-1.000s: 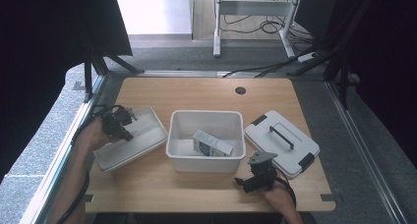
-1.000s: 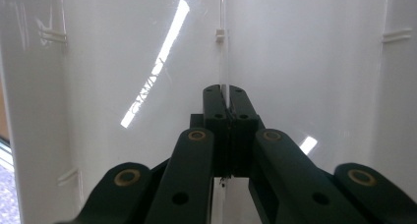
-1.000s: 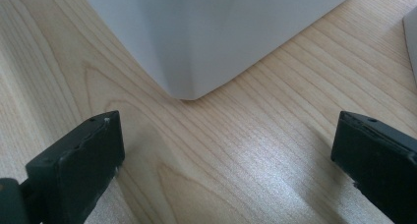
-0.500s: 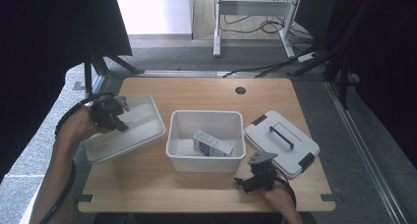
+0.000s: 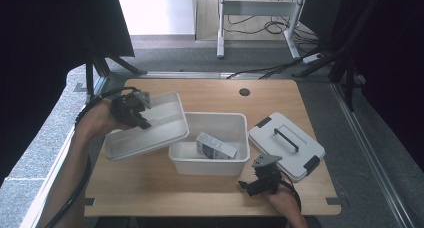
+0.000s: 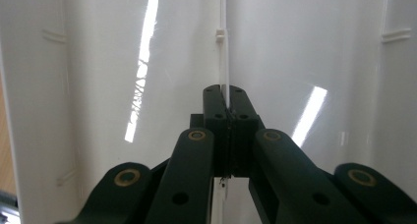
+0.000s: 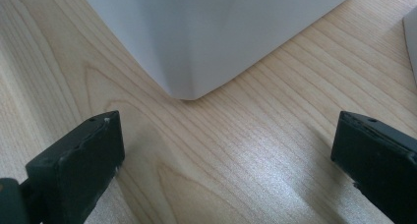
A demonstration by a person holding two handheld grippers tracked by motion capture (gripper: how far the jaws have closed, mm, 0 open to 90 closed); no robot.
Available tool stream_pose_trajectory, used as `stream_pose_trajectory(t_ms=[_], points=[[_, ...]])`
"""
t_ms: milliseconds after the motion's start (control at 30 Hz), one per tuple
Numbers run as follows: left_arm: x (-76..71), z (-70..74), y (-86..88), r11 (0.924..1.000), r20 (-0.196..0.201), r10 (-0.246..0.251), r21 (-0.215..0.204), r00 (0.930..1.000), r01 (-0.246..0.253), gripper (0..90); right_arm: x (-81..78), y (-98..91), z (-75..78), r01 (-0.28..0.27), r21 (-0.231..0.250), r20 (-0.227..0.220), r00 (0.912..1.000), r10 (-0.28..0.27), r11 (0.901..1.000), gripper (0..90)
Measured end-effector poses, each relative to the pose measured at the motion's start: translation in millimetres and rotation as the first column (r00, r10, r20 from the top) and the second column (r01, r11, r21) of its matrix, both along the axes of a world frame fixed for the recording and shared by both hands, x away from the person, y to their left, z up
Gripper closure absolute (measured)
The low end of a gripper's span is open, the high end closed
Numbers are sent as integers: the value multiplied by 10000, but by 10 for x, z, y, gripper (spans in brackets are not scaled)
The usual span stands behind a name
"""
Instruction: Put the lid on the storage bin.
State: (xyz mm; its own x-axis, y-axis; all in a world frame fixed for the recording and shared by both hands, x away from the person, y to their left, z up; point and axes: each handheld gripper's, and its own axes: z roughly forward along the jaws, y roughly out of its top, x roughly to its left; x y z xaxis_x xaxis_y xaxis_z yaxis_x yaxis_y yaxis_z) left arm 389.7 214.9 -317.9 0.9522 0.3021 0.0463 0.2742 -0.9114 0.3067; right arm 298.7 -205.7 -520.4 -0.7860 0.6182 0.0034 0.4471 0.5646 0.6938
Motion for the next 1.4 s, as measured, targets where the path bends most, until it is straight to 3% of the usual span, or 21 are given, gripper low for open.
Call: stream_pose_trajectory(t_ms=[300,567,833,1067,1267,1400], points=[[85,15,-545,9949,128,-989,-170,9950,991,888,0,0,0,1,1,-2,10000,-1,10000,0],[152,-10,-1057,9816,171,-1908,100,9815,1907,889,-1,0,0,8,1,-1,10000,-8,10000,0],[201,-142,-1468,9704,309,-2387,466,9706,2371,889,2,-1,0,-7,-6,26,10000,7,10000,0],[202,-268,-1727,9586,240,-2785,683,9601,2763,889,2,-2,0,-3,-18,41,10000,3,10000,0],[193,-391,-1838,9532,125,-2940,784,9557,2921,889,1,-1,0,1,5,27,10000,-1,10000,0],[190,-464,-1819,9553,-165,-2899,554,9569,2904,889,2,-1,0,1,3,28,10000,-1,10000,0]])
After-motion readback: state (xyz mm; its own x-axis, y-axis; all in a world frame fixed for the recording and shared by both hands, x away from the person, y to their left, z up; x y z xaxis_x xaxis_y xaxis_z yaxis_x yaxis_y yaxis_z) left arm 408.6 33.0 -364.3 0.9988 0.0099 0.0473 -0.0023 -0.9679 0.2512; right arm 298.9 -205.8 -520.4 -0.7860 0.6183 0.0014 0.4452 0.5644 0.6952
